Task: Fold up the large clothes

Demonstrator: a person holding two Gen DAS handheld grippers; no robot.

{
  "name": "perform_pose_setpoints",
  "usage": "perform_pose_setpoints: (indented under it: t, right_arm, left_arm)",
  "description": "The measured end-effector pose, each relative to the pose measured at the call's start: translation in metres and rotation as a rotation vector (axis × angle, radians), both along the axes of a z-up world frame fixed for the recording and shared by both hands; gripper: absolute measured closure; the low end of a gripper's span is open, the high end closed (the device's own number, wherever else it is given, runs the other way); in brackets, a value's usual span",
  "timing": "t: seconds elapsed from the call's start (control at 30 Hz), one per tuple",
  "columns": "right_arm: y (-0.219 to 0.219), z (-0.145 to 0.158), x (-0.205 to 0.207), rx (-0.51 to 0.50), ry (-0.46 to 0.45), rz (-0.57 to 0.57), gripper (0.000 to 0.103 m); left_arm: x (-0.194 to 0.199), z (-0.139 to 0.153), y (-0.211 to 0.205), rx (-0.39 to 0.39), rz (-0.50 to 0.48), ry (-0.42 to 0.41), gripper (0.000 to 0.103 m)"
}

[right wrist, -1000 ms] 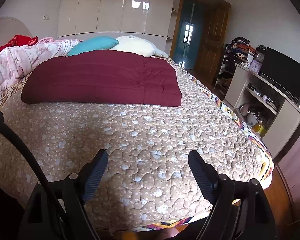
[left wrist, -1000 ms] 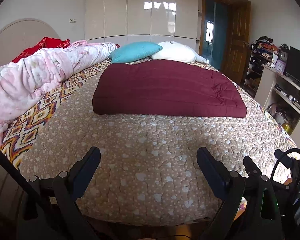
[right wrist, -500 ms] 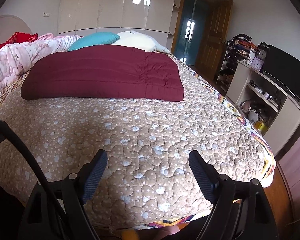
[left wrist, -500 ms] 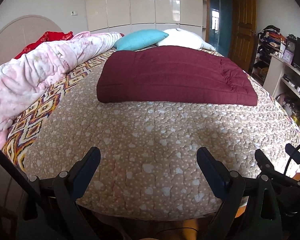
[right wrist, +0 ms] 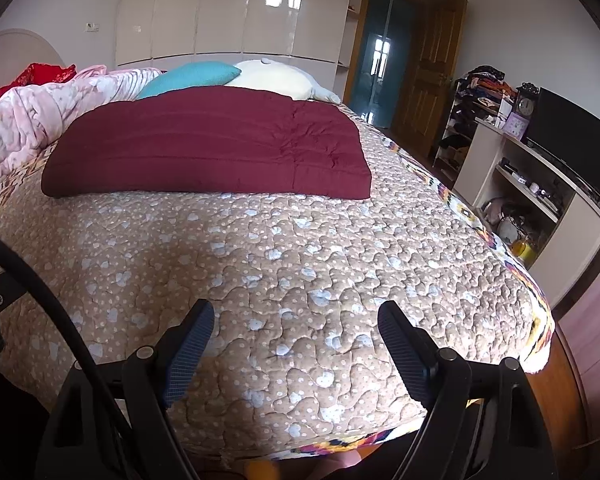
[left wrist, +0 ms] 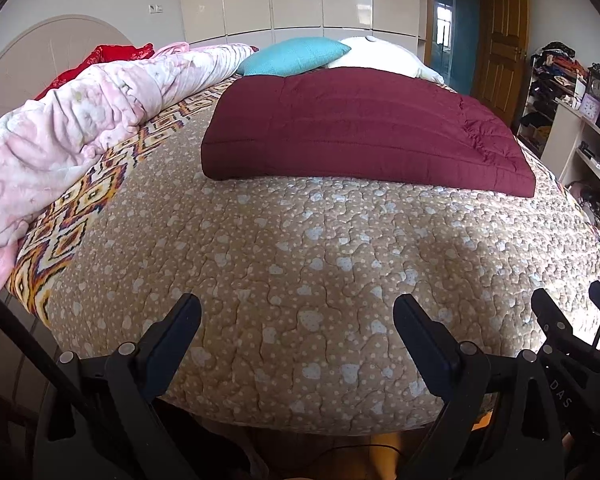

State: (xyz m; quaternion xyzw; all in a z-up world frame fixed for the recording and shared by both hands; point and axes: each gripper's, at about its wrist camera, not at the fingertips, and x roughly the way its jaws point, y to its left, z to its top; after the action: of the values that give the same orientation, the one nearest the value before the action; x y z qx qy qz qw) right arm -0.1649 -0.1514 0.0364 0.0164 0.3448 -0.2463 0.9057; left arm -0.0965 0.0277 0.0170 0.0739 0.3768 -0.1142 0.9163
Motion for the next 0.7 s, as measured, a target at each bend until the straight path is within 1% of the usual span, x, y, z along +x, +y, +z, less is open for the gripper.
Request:
perform_pose_setpoints:
  t: [0.47,0.57,0.7]
  right_arm:
    - [0.0,-0.003,0.001,0.011,0.006,-0.002,0.016]
    - [-0.001,-0.004,0.001,0.018,0.011,0.0,0.015]
    - [-0.003,-0.007,0.002,0.03,0.021,-0.002,0.015]
  left_arm:
    - [0.002,-0.01,-0.001,0.014,-0.004,0.03,0.007]
    - [0.007,-0.017,0.0,0.023,-0.003,0.058,0.007]
    - [0.02,-0.036,0.003,0.027,0.011,0.13,0.007]
